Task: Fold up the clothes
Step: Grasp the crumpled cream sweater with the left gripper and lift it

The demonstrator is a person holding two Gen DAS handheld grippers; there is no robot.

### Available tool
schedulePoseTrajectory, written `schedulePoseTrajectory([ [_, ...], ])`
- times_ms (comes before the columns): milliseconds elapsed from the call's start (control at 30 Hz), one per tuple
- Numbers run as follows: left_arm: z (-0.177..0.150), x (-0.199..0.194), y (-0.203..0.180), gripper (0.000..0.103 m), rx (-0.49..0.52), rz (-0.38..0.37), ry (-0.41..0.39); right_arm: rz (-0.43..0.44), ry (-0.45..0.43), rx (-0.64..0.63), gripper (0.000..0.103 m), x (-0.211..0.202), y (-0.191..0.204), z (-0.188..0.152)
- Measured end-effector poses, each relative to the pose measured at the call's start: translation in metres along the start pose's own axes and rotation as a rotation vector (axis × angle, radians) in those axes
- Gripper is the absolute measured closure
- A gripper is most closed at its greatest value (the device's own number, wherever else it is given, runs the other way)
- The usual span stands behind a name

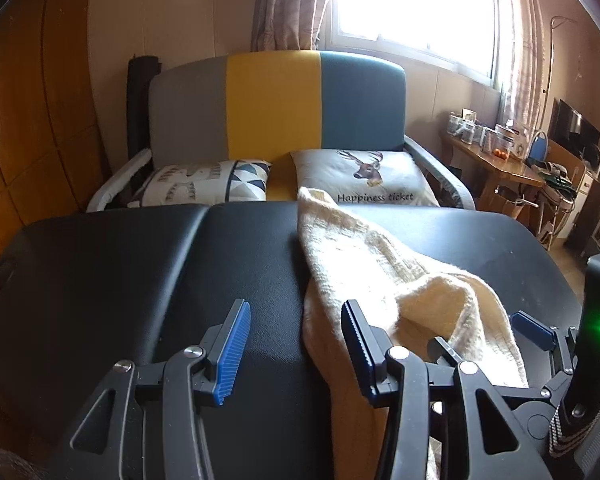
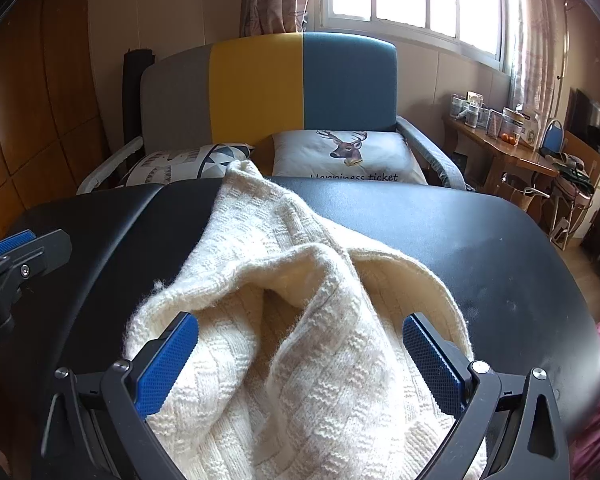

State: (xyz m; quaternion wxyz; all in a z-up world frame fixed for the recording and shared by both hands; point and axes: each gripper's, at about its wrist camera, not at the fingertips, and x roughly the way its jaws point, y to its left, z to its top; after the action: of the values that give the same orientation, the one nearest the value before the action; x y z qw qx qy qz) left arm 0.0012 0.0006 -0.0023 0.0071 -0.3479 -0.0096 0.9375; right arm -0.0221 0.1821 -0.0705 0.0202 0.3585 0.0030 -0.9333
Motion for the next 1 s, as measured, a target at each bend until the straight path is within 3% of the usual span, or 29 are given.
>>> schedulePoseTrajectory([
  [233, -0.013, 0.003, -0.003, 0.055, -0.003, -0.013, 0.040, 0.002, 0.002, -0.005, 0.000, 0.002, 0.000, -0.010],
  [367, -0.030, 0.024, 0.015, 0.053, -0.073, -0.204, 0.176, 0.058, 0.017, 0.021, 0.000, 0.001, -0.013, -0.012],
  [500, -0.055, 0.045, 0.042, 0.056, -0.151, -0.393, 0.288, 0.225, 0.020, 0.133, 0.000, -0.013, -0.053, -0.018],
  [600, -0.073, 0.059, 0.060, 0.056, -0.199, -0.524, 0.366, 0.374, 0.061, 0.311, 0.000, -0.019, -0.099, -0.035],
  [733, -0.095, 0.066, 0.075, 0.056, -0.246, -0.596, 0.442, 0.597, 0.103, 0.558, 0.000, -0.023, -0.155, -0.064],
  [900, -0.106, 0.059, 0.082, 0.055, -0.299, -0.734, 0.465, 0.475, 0.101, 0.646, 0.000, -0.023, -0.187, -0.085],
  [967, -0.099, 0.054, 0.065, 0.055, -0.231, -0.722, 0.453, 0.418, 0.099, 0.676, 0.000, -0.023, -0.199, -0.094],
  [1000, -0.091, 0.054, 0.047, 0.055, -0.176, -0.707, 0.445, 0.437, 0.098, 0.677, 0.000, -0.022, -0.200, -0.095],
])
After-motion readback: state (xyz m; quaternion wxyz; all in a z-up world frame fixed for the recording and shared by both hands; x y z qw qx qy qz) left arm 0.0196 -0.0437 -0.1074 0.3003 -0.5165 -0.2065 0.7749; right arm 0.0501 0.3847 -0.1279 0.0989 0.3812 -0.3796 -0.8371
